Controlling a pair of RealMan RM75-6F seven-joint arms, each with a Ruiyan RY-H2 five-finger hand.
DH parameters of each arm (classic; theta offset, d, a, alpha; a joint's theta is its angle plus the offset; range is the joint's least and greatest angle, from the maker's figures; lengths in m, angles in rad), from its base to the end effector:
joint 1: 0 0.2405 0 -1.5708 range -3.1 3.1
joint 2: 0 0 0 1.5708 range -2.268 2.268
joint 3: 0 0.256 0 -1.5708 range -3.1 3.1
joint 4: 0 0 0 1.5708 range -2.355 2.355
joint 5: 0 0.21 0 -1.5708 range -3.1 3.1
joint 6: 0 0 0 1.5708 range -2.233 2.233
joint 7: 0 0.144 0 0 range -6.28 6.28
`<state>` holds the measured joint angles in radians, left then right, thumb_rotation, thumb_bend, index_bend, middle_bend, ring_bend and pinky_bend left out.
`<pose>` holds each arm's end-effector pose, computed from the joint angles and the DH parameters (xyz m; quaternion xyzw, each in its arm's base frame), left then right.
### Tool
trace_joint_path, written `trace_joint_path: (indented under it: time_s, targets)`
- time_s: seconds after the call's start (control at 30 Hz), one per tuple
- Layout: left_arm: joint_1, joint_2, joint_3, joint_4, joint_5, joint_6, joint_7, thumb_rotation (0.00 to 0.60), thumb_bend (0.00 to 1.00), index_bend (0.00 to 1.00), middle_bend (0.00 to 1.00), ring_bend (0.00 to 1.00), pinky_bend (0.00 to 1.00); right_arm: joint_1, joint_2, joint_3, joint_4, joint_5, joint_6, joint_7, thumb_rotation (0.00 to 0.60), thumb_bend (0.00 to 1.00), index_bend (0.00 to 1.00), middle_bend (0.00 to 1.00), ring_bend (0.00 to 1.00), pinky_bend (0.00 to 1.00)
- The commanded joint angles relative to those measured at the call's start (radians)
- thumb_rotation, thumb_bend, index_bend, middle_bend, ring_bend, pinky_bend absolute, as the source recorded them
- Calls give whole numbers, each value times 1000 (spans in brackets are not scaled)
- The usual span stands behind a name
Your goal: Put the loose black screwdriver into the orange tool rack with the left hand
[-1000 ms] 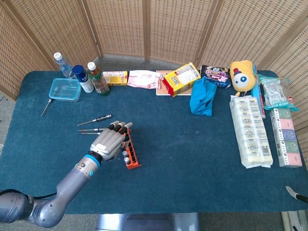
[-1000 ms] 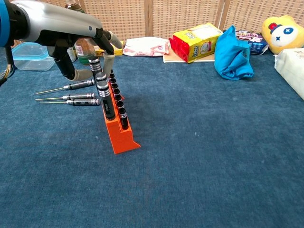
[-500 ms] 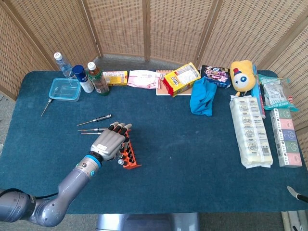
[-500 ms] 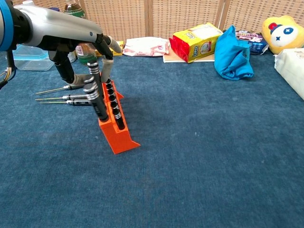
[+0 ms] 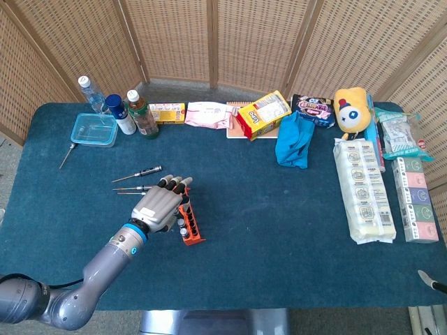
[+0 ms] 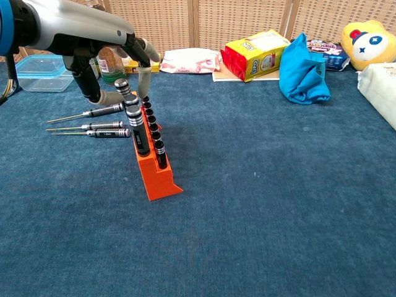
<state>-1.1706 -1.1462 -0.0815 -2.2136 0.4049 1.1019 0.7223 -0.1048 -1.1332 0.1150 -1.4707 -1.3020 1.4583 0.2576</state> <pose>-0.0435 0.2931 0.0565 -0.8043 -0.3848 -0.2529 0.3755 -0.3880 -0.1225 0.1899 0.4366 -0.4899 0.3592 0.6636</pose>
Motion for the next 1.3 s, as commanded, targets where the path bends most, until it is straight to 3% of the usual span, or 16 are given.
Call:
trace_joint_path:
  time_s: [0.03,0.3,0.47,0.87,1.3]
  targets:
    - [9,17,-15,-9,22,-7,-32,600,449,401,0,0,49,1,0,0,0,-1,-1,0,549,53,110,125,100,70]
    - [60,77,-57,-27,126,-3,-136,600,449,401,0,0,49,3,0,0,-1,-3,-4,-2,551,53,110,125,100,70]
    - [83,97,-58,-2,163,-20,-170,600,449,401,0,0,50,4,-4,-2,-2,-5,-6,-5,550,52,110,125,99,70]
    - [68,37,-47,57,137,-59,-165,600,449,400,0,0,49,2,0,2,-8,1,-3,-10,549,53,110,125,100,70]
    - [48,18,-20,35,80,-32,-105,600,449,400,0,0,49,-1,-4,1,2,5,-9,5,549,53,110,125,100,70]
